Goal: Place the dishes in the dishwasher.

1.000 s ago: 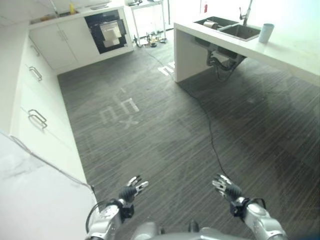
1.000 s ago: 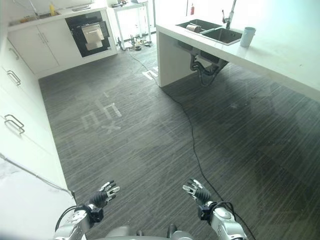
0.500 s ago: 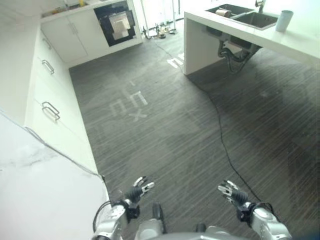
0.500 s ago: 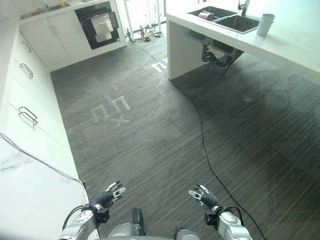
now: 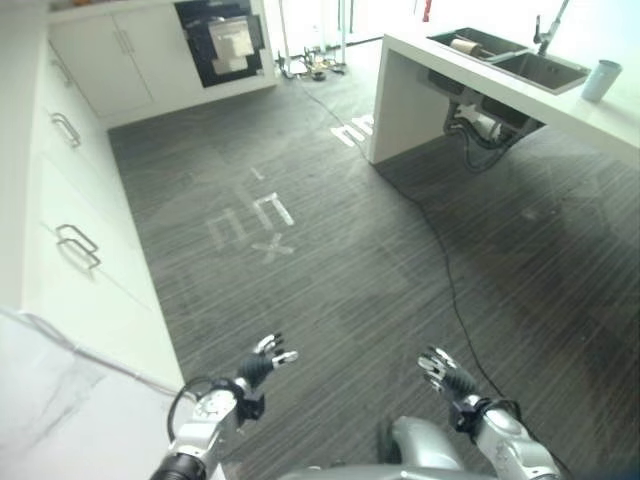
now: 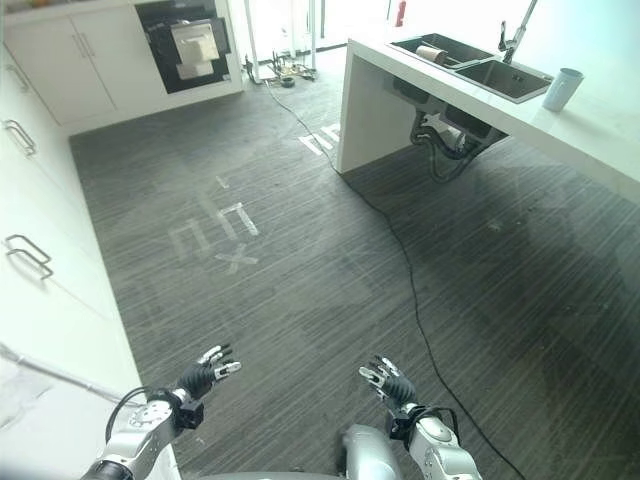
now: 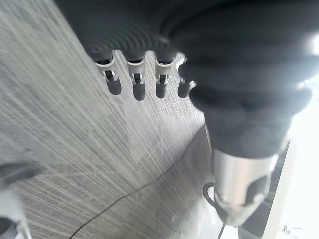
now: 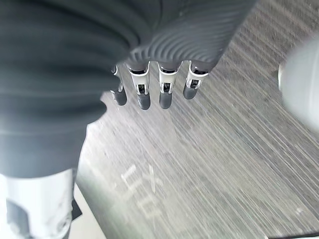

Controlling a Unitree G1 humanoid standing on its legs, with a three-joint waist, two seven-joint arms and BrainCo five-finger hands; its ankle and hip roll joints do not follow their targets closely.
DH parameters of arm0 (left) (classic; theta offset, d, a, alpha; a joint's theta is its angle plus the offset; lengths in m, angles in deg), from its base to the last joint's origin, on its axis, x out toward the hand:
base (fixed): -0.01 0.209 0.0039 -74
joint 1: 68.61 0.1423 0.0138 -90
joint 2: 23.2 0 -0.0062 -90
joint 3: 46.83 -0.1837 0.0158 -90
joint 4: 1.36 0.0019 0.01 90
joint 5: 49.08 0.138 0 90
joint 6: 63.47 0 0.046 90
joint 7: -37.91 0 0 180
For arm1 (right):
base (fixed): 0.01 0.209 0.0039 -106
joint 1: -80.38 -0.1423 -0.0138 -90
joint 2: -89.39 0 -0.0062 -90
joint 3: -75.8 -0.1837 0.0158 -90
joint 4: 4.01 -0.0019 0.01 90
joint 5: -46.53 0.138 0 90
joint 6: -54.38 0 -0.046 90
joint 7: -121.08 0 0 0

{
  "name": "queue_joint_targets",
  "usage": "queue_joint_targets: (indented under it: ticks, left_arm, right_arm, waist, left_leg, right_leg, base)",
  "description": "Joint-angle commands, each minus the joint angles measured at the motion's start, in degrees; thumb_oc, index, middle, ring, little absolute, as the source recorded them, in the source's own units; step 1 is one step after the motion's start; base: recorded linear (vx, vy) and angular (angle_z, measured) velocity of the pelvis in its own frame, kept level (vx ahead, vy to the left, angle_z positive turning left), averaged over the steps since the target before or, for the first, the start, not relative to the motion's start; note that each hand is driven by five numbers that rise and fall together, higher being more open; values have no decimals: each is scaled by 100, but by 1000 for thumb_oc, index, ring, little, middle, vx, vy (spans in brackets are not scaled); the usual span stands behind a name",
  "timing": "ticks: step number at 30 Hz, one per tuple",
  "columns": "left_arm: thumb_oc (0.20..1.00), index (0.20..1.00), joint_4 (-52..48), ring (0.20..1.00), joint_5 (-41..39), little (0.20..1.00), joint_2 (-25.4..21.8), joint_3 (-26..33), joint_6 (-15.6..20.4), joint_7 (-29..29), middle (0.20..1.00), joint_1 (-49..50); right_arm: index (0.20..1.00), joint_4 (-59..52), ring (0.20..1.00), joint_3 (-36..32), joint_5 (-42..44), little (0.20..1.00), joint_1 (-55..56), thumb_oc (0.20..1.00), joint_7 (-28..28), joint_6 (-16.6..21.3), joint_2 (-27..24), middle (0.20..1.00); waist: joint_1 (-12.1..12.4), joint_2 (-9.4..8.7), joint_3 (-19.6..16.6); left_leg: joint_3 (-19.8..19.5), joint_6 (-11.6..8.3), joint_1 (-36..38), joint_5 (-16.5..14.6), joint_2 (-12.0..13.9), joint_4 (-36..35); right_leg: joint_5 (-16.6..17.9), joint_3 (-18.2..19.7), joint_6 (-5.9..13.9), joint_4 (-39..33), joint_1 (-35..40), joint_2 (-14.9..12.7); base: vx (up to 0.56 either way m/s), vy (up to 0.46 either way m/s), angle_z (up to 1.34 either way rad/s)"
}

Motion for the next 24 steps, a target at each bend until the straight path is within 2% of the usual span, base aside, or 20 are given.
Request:
queue_joint_targets:
  ticks: [1,2,4,5,6,8,9,10,11,12,13,14,15,16,17,18,19,20,22,24]
  left_arm:
    - [1000,1000,-437,1000,451,1000,-74,-154,396,231,1000,372]
    - [1000,1000,-444,1000,472,1000,-67,-154,401,243,1000,382]
    - [1000,1000,-402,1000,504,1000,-66,-196,335,214,1000,348]
    - [1000,1000,-307,1000,477,1000,-29,-223,307,169,1000,336]
    - [1000,1000,-290,1000,480,1000,20,-221,289,150,1000,346]
    - [1000,1000,-262,1000,410,1000,32,-159,303,66,1000,373]
    - [1000,1000,-255,1000,351,1000,42,-123,293,58,1000,400]
    - [1000,1000,-290,1000,401,1000,15,-56,234,166,1000,458]
    - [1000,1000,-300,1000,455,1000,12,-52,240,248,1000,475]
    - [1000,1000,-424,1000,476,1000,-39,-86,188,283,1000,495]
    - [1000,1000,-466,1000,412,1000,-63,-96,186,203,1000,516]
    - [1000,1000,-473,1000,362,1000,-73,-90,179,185,1000,523]
    - [1000,1000,-502,1000,280,1000,-59,-53,161,141,1000,553]
    - [1000,1000,-508,1000,278,1000,-55,-48,160,136,1000,556]
    - [1000,1000,-660,1000,309,1000,13,11,127,54,1000,665]
    - [1000,1000,-711,1000,290,1000,32,41,133,26,1000,711]
    - [1000,1000,-681,1000,249,1000,48,86,182,34,1000,757]
    - [1000,1000,-639,1000,235,1000,60,128,244,68,1000,796]
    - [1000,1000,-579,1000,260,1000,87,142,275,-32,1000,842]
    - [1000,1000,-515,1000,316,1000,38,107,292,83,1000,794]
  right_arm:
    - [1000,-192,1000,-116,189,1000,-143,1000,114,569,43,1000]
    - [1000,-189,1000,-116,200,1000,-146,1000,131,584,31,1000]
    - [1000,-105,1000,-72,265,1000,-194,1000,184,673,-73,1000]
    - [1000,-75,1000,-24,337,1000,-232,1000,165,655,-131,1000]
    - [1000,-110,1000,24,341,1000,-267,1000,185,655,-185,1000]
    - [1000,-69,1000,54,250,1000,-337,1000,375,709,-296,1000]
    - [1000,-57,1000,68,232,1000,-356,1000,413,707,-348,1000]
    - [1000,-54,1000,70,258,1000,-348,1000,381,691,-425,1000]
    - [1000,-30,1000,57,316,1000,-351,1000,375,703,-450,1000]
    - [1000,67,1000,58,319,1000,-400,1000,445,756,-451,1000]
    - [1000,62,1000,62,229,1000,-412,1000,453,723,-423,1000]
    - [1000,50,1000,59,200,1000,-409,1000,455,694,-414,1000]
    - [1000,24,1000,90,133,1000,-416,1000,439,643,-395,1000]
    - [1000,21,1000,96,129,1000,-418,1000,431,638,-392,1000]
    - [1000,3,1000,248,51,1000,-422,1000,395,644,-328,1000]
    - [1000,-8,1000,290,-2,1000,-389,1000,387,669,-304,1000]
    - [1000,-19,1000,317,-79,1000,-313,1000,418,693,-294,1000]
    - [1000,-11,1000,357,-159,1000,-336,1000,423,668,-301,1000]
    - [1000,133,1000,403,-205,1000,-440,1000,412,619,-281,1000]
    - [1000,173,1000,317,29,1000,-435,1000,270,615,-261,1000]
  waist:
    - [-65,-7,118]
    - [-63,-9,98]
    - [-127,31,-36]
    - [-191,116,-176]
    - [-188,176,-275]
    - [-79,161,-365]
    - [-22,194,-337]
    - [129,59,-222]
    - [183,48,-169]
    - [316,-34,-69]
    - [335,-35,-30]
    - [349,-32,-6]
    - [394,45,8]
    - [400,48,0]
    - [564,207,31]
    - [593,234,35]
    - [599,245,36]
    - [621,239,29]
    - [700,259,16]
    - [706,192,-20]
  left_leg:
    - [88,-111,240,-293,276,200]
    - [108,-124,255,-318,283,256]
    - [97,-181,323,-491,396,699]
    - [133,-428,419,-73,657,1019]
    - [181,-690,327,533,907,1633]
    - [316,-981,-50,1195,1199,3212]
    - [245,-1074,-351,1232,1308,3968]
    - [69,-968,-1499,1173,1496,5293]
    - [-11,-892,-1784,1085,1430,5343]
    - [-16,-608,-2306,1015,1046,4666]
    - [109,-577,-2316,1002,955,3921]
    - [154,-584,-2297,1041,903,3533]
    - [57,-620,-2382,1183,707,2431]
    - [41,-623,-2389,1217,680,2298]
    - [-408,-761,-2564,1711,646,554]
    - [-373,-800,-2654,1748,667,235]
    - [-140,-800,-2727,1707,708,124]
    - [-76,-746,-2655,1648,688,244]
    - [-273,-648,-2556,1563,624,425]
    - [-161,-520,-2398,1383,526,530]
  right_leg:
    - [1247,-173,299,-110,654,-287]
    - [1218,-208,262,-102,709,-278]
    - [1015,16,37,227,865,-156]
    - [740,95,-191,395,963,6]
    - [492,73,-404,429,1137,150]
    - [123,-118,-716,428,1442,255]
    - [-74,-106,-809,468,1616,356]
    - [-215,-38,-995,411,1994,364]
    - [-221,5,-999,367,2122,376]
    - [-159,193,-961,181,2391,326]
    - [-189,331,-898,75,2513,360]
    - [-199,380,-865,37,2567,367]
    - [-211,526,-771,-12,2638,416]
    - [-210,546,-761,-14,2633,416]
    - [-273,895,-668,-4,2802,531]
    - [-325,957,-630,25,2873,535]
    - [-484,923,-551,111,3021,474]
    - [-640,920,-498,228,3123,405]
    - [-871,1046,-482,500,3229,392]
    - [-939,993,-383,788,3367,291]
  base:
    - [636,-223,49]
    - [738,-281,41]
    - [687,-287,65]
    - [824,-404,65]
    - [776,-448,-1]
    - [620,-424,-59]
    - [651,-475,-67]
    - [536,-350,-45]
    - [519,-239,-110]
    - [444,9,-104]
    - [418,65,-118]
    - [422,150,-74]
    - [269,125,-89]
    - [602,259,-109]
    - [619,227,-115]
    - [923,340,-196]
    - [777,321,-156]
    - [767,338,-158]
    - [558,272,-125]
    - [438,246,-134]
